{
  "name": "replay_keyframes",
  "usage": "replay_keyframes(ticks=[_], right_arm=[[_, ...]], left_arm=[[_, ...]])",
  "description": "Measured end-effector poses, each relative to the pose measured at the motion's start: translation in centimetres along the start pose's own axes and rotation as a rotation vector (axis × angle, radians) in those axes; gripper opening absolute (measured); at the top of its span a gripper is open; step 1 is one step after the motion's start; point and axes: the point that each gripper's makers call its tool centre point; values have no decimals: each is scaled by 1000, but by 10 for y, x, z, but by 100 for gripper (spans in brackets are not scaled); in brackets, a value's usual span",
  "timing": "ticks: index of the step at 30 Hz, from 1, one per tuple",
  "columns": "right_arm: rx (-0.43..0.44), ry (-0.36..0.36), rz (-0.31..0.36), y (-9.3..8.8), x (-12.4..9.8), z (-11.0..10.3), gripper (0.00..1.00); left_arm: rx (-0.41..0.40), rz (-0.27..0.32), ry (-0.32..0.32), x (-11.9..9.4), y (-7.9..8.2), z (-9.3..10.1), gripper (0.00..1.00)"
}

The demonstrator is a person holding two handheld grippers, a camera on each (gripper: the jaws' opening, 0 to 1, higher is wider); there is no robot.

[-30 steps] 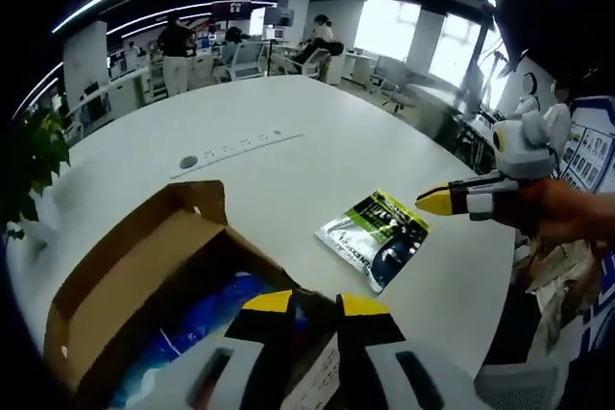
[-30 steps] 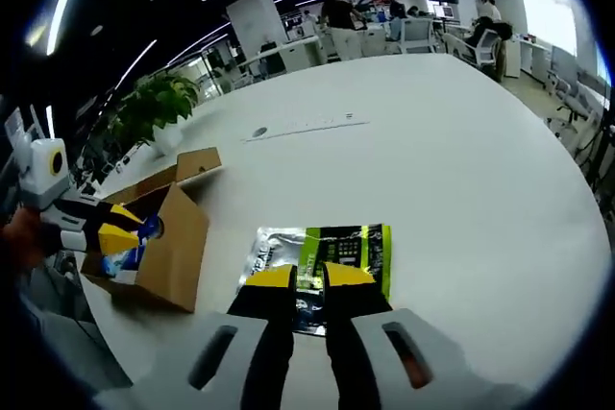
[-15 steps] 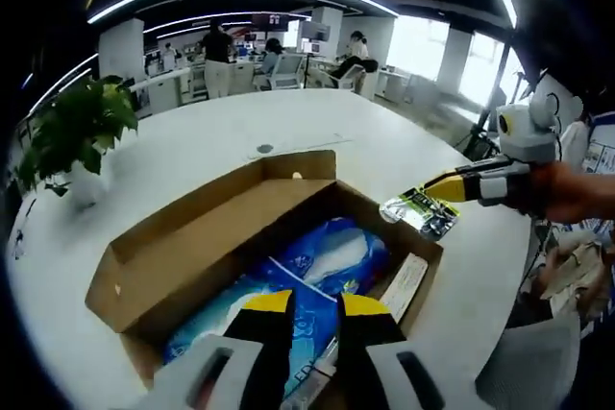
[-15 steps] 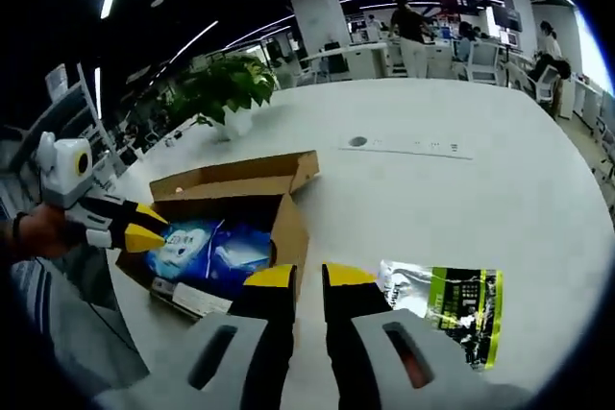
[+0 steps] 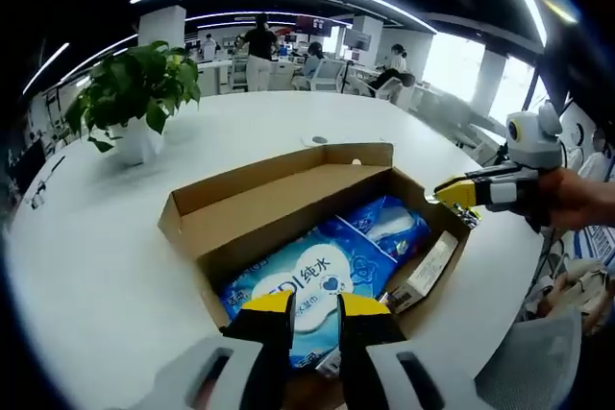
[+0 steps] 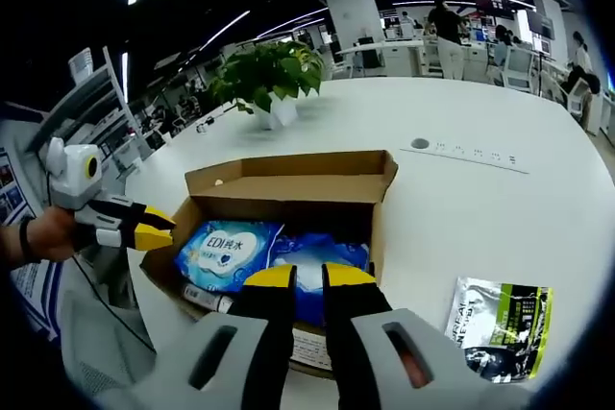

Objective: Operate the shoe box by opening the lid, removing the specified soft item, and placing it in the target area until the item is outside and the box remains undamaged.

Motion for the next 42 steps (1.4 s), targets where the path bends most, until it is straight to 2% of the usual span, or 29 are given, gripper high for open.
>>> replay_keyframes(ticks=[13,30,36,42], right_arm=[[-24,42,-43,1,22,-23,10],[-55,91,-129,2,69,-49,14],[-31,83,-147,3,85,-46,17],[-13,65,-187,-4,98,-43,18]], left_arm=[[-57,44,9,-22,-7,4,18],[-118,82,46,-48,-17,-16,18],[-127,78,62,-51,-23,-23,18],[-141,88,67,-57,-22,-29,18]])
Point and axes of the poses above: the point that each gripper's makers call its tool centre point, and the gripper's own axes: x roughly forward along the fingers, z roughly to its right, y roughly out of its top, and after that the axes turned 6 degrees about -z, right-handed
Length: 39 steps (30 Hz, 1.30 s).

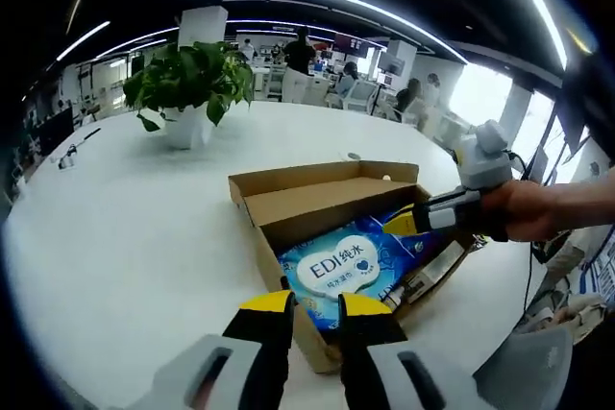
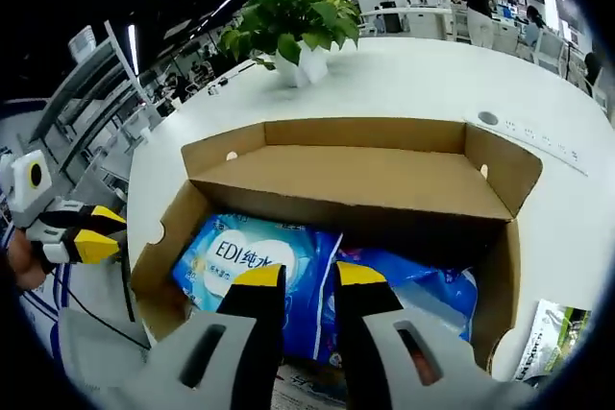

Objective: Operate the shoe box by opening the lid, removing the specified soft item, and placing it in the target area until the item is outside and the box remains undamaged.

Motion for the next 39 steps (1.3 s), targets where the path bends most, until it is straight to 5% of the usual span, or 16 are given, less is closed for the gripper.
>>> replay_keyframes(ticks=[5,10,19,35,39], right_arm=[[20,1,-17,-3,9,-2,17],[81,-33,-23,-4,13,6,5],[62,-25,-25,-6,10,1,1],[103,-20,80,8,-22,-5,0],[153,-47,150,8,-39,-1,0]], left_arm=[[-11,0,8,-2,-1,-8,18],[-26,-3,16,-1,-4,-12,18],[-33,-16,7,4,-8,-7,18],[-49,-26,1,7,-14,-4,18],[-56,-24,-9,9,-13,3,18]])
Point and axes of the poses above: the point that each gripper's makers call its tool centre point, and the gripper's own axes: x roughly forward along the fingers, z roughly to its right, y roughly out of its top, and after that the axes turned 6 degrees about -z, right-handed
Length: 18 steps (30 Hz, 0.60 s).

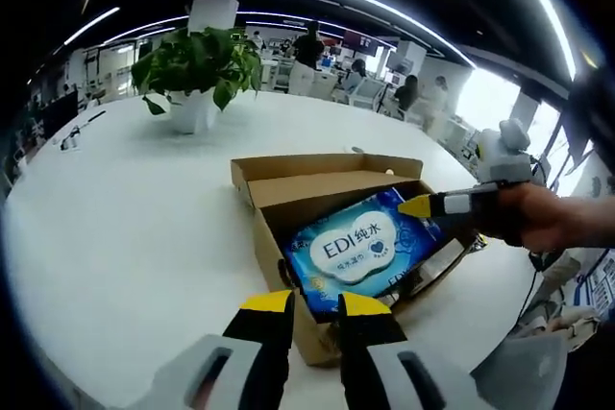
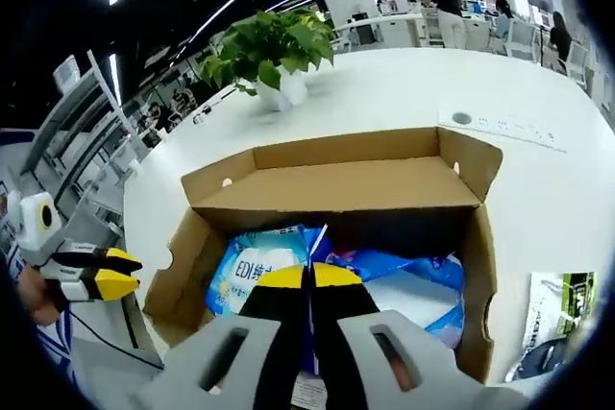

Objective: Operate the shoe box by opening the lid, removing the specified soft item, and placing it in the target area until the item is outside and the box remains undamaged.

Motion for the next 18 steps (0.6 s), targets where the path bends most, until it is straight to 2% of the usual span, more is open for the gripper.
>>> replay_keyframes(ticks=[4,8,18], right_arm=[[53,-5,16,-3,-11,8,0],[38,-20,23,-6,-24,9,0],[84,-44,81,-5,-55,22,0]], left_arm=[[14,-8,-16,5,0,8,18],[23,-11,-30,10,3,14,18],[46,-47,-86,34,9,32,19]])
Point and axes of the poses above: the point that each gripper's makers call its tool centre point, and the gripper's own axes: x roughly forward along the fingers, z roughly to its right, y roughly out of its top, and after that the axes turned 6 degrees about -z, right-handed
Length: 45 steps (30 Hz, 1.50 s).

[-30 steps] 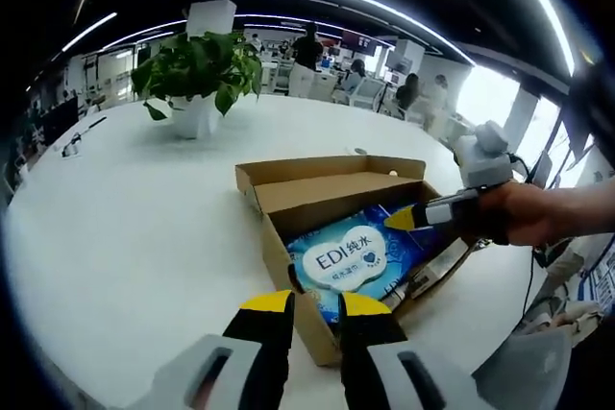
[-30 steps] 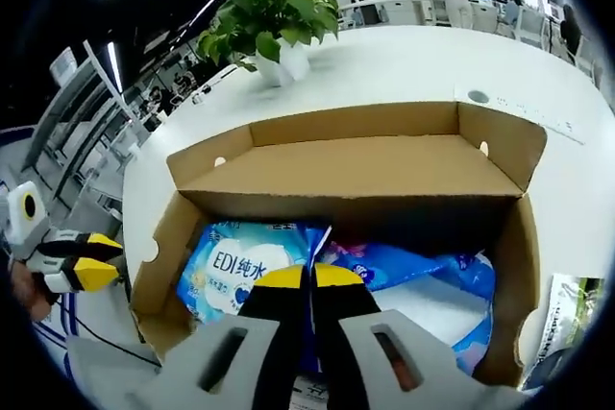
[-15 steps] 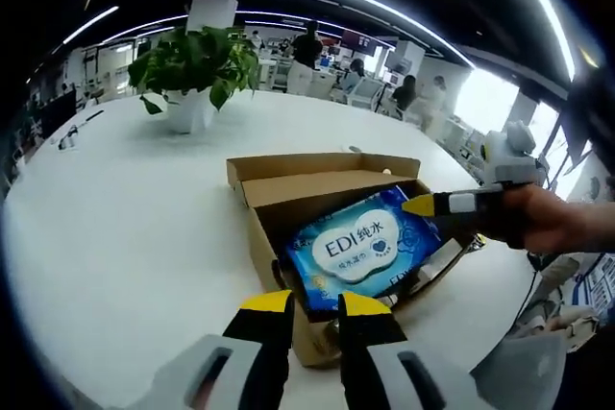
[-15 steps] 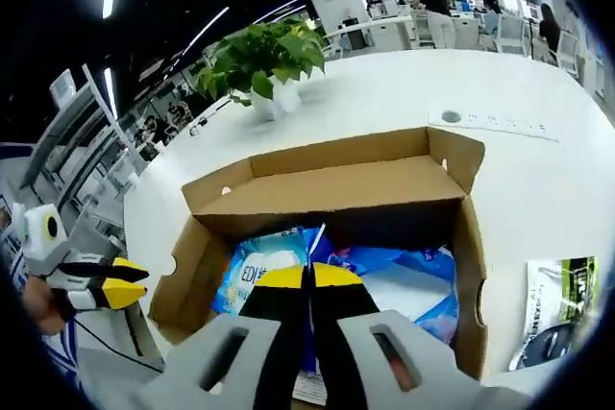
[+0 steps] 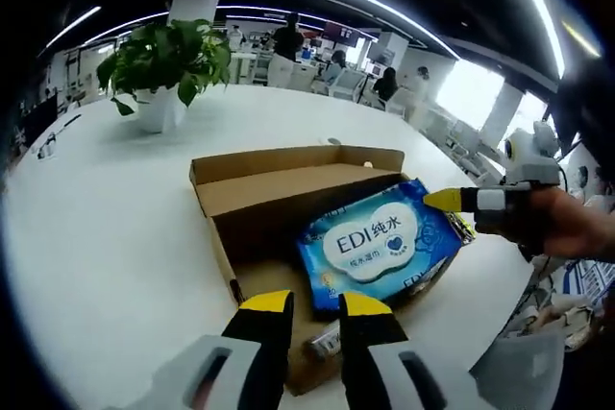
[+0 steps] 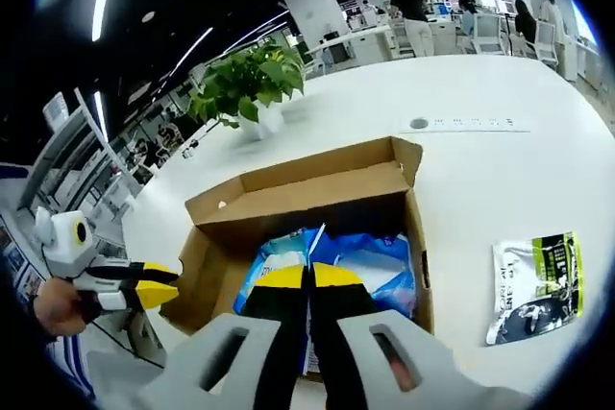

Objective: Operate the shoe box by opening the lid, removing the specified soft item, and placing it in the target area until the item is outside and the box remains undamaged.

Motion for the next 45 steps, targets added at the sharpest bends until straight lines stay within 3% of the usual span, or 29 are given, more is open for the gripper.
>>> replay_keyframes(ticks=[6,16,19,21,26,32,36,41,45], right_arm=[[22,-21,12,-4,-12,11,0],[43,-20,23,-7,-16,17,0],[52,-22,21,-10,-17,20,0],[55,-21,19,-11,-17,22,0],[53,-18,13,-14,-18,25,0],[71,-18,15,-16,-17,28,0],[71,-15,16,-17,-17,28,0],[81,-12,22,-18,-17,29,0],[80,-14,28,-18,-17,30,0]], left_arm=[[14,-38,-32,20,4,10,21],[41,-100,-50,48,6,8,23],[9,-204,-115,56,-9,15,26],[-35,-209,-130,62,-10,15,28],[-2,-233,-134,72,-11,17,28],[-58,-261,-182,79,-13,22,28],[-149,-272,-223,83,-14,27,23],[-127,-259,-193,82,-13,25,10],[-155,-247,-196,79,-10,24,7]])
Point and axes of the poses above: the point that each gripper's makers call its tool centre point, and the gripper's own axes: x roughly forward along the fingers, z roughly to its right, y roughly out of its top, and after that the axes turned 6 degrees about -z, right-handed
